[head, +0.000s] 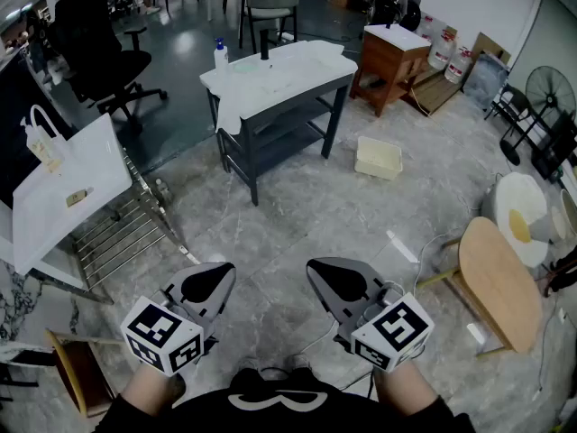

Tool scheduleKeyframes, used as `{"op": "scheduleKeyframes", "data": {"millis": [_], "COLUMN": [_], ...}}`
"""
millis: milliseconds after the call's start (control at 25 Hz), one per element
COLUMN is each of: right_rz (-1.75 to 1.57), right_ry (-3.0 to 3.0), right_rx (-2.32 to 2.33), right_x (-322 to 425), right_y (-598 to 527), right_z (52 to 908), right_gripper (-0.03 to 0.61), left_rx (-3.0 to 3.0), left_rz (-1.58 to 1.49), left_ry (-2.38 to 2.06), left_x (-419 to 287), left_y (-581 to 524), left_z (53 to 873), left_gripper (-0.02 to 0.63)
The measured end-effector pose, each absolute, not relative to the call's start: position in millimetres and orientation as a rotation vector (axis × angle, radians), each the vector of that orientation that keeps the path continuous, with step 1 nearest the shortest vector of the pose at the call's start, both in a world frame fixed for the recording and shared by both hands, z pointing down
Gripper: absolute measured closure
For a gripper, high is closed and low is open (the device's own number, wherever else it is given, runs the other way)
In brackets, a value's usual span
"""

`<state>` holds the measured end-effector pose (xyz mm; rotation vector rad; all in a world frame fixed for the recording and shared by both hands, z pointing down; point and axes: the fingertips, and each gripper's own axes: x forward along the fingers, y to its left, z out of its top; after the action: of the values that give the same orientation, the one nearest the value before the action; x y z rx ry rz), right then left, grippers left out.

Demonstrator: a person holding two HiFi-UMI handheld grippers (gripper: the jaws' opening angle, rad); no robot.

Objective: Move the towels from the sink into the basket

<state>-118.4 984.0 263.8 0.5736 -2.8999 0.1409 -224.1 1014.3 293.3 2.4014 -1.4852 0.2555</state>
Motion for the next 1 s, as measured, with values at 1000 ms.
{"op": "scheduleKeyframes", "data": {"millis": [1000], "right_rz": [0.284], "right_ry": [-3.072], "right_rx": [0.429], "right_x": [22.7], "right_y": [984.6], "right_z": [230.2], "right_gripper": [0.574], "left_rx": [2.476], "left_rz": [0.175], "left_ry": [-1.474], "left_x": [-93.1], "left_y": [1018.7], "left_z": [245.1], "left_gripper": [0.606]}}
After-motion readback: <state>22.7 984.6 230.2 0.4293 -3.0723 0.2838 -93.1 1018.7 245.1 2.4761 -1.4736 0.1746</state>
